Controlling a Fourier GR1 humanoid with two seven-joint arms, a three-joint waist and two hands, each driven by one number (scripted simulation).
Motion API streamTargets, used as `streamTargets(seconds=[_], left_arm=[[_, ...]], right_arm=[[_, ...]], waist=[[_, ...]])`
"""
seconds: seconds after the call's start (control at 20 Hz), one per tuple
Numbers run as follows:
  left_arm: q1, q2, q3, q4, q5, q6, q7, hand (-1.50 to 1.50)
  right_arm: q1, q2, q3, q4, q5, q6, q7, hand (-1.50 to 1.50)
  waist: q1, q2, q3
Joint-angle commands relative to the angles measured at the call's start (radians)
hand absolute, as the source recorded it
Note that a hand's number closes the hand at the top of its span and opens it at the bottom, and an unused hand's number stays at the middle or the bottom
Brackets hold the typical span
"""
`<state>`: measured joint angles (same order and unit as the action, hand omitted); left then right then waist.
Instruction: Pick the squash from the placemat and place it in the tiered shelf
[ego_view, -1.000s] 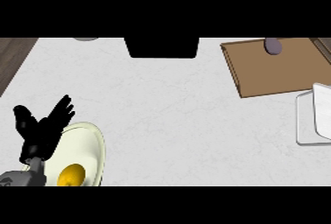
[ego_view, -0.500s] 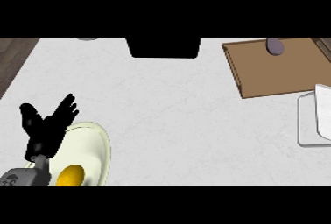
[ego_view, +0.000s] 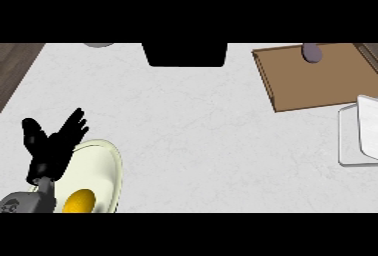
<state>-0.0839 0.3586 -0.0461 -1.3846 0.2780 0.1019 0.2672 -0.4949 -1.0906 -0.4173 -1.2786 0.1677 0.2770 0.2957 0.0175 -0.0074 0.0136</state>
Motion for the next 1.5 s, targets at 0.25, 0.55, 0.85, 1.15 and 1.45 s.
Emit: streamTargets(seconds=[0.25, 0.55, 0.85, 1.15, 1.45], left_arm=[[-0.004, -0.051, -0.020, 0.070, -0.006, 0.001, -0.003, 0.00], [0.018, -0.056, -0.033, 0.039, -0.007, 0.006, 0.018, 0.00], [0.053, -0.039, -0.016, 0.050, 0.004, -0.014, -0.014, 0.00], [0.054, -0.079, -0.030, 0.063, -0.020, 0.024, -0.040, 0.00], [0.047, -0.050, -0.008, 0.054, 0.007, -0.002, -0.025, 0.00]], right_arm=[[-0.094, -0.006, -0.076, 0.112, -0.047, -0.009, 0.042, 1.50], [-0.140, 0.053, -0.122, 0.093, -0.112, -0.057, 0.120, -1.50], [-0.244, 0.038, -0.220, 0.221, -0.212, -0.082, 0.139, -1.50], [-0.209, 0.040, -0.306, 0.192, -0.216, -0.207, 0.167, -1.50], [-0.161, -0.081, -0.387, 0.263, -0.168, -0.274, 0.169, -1.50]], waist=[[-0.013, 0.011, -0.015], [-0.017, 0.007, -0.015], [-0.004, 0.011, -0.015], [-0.023, 0.009, -0.014], [-0.028, 0.008, -0.014]])
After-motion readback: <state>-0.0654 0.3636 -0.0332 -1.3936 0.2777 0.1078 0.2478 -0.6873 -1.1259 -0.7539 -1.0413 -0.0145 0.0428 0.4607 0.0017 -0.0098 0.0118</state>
